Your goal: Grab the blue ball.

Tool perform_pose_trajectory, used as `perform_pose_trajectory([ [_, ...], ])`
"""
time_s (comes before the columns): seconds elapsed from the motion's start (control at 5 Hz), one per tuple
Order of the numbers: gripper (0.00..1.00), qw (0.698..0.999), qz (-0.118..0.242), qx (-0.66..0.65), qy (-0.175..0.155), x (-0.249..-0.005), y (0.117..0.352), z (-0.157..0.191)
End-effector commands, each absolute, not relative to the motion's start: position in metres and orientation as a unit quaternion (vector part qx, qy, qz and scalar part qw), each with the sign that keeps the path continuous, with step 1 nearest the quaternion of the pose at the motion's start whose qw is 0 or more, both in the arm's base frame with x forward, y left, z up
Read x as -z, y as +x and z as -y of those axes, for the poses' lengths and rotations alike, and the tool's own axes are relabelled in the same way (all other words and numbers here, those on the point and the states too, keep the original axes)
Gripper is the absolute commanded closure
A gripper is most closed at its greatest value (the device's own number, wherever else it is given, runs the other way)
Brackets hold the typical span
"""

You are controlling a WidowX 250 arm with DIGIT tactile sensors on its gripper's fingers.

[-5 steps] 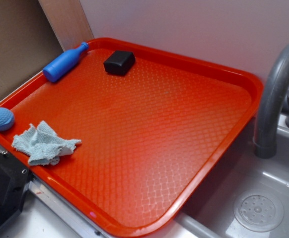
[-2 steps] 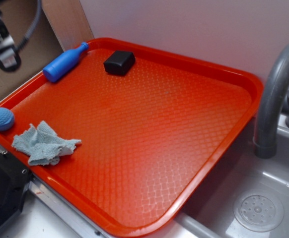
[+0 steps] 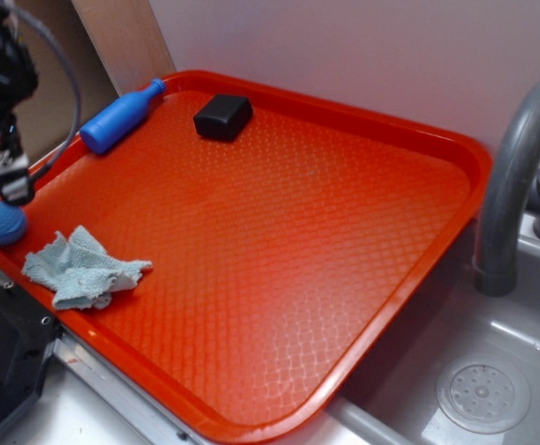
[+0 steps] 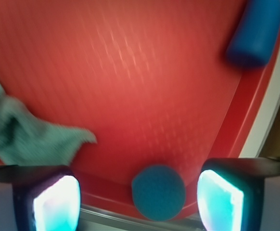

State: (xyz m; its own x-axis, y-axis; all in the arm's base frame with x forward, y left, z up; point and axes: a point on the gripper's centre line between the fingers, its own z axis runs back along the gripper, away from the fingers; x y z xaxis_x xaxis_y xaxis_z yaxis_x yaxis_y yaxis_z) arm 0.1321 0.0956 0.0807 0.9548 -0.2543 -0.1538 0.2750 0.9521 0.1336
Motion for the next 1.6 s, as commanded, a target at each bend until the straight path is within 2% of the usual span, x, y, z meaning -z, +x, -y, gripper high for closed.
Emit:
perform_pose_trajectory([
  [0.0,0.00,0.986,-0.093,0.107,0.090,-0.053,0.105,-0.129],
  [0.2,0.00,0.989,-0.107,0.072,0.079,-0.029,0.097,-0.137],
  [0.4,1.00,0.990,-0.097,0.071,0.073,-0.028,0.094,-0.135],
  [0.6,1.00,0.990,-0.093,0.072,0.082,-0.029,0.095,-0.131],
  [0.8,1.00,0.990,-0.088,0.083,0.070,-0.038,0.095,-0.125],
  [1.0,1.00,0.993,-0.055,0.092,0.049,-0.077,0.112,-0.103],
  [1.2,1.00,0.994,0.003,0.103,0.040,-0.129,0.140,-0.065],
  [1.4,1.00,0.996,0.057,0.064,0.006,-0.184,0.167,-0.030],
])
